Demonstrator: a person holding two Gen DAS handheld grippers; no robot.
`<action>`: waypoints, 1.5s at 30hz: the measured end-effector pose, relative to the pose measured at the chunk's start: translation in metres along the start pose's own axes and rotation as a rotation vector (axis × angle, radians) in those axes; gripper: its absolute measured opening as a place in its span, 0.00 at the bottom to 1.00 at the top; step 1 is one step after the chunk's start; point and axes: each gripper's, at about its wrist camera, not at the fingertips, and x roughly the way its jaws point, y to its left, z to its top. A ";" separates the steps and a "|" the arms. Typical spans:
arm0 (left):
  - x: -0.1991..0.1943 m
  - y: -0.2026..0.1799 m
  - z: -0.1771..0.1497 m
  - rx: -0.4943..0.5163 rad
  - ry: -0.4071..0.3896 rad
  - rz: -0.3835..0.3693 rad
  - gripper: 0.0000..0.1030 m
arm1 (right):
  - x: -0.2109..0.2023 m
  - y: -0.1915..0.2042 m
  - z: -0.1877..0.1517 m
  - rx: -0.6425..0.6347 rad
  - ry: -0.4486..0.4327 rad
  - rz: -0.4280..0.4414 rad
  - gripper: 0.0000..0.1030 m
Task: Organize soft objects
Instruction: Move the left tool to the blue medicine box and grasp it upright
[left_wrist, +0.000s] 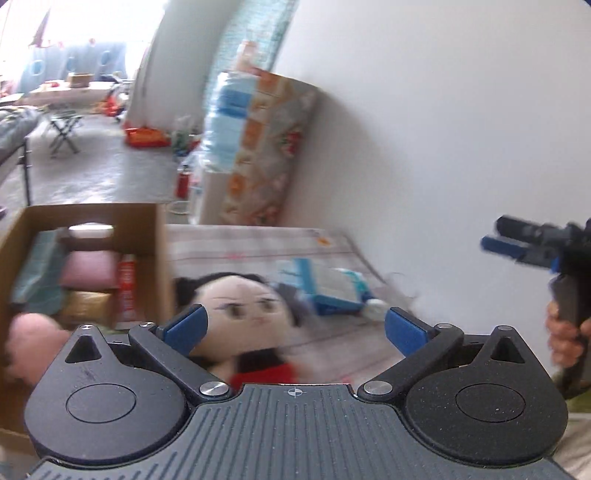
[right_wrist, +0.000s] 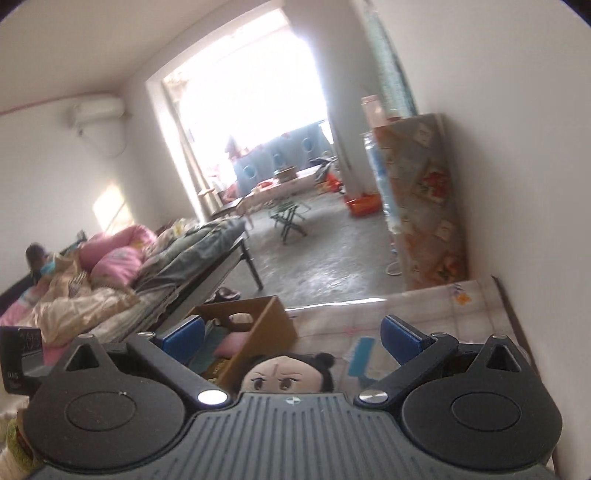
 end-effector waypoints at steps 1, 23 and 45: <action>0.009 -0.008 0.000 -0.009 0.003 -0.015 1.00 | -0.003 -0.007 -0.006 0.019 -0.011 -0.009 1.00; 0.233 -0.063 -0.049 -0.272 0.016 0.045 0.92 | 0.029 -0.141 -0.088 0.324 -0.157 -0.033 0.88; 0.279 -0.041 -0.048 -0.466 -0.082 0.111 0.52 | 0.035 -0.157 -0.100 0.337 -0.152 -0.042 0.88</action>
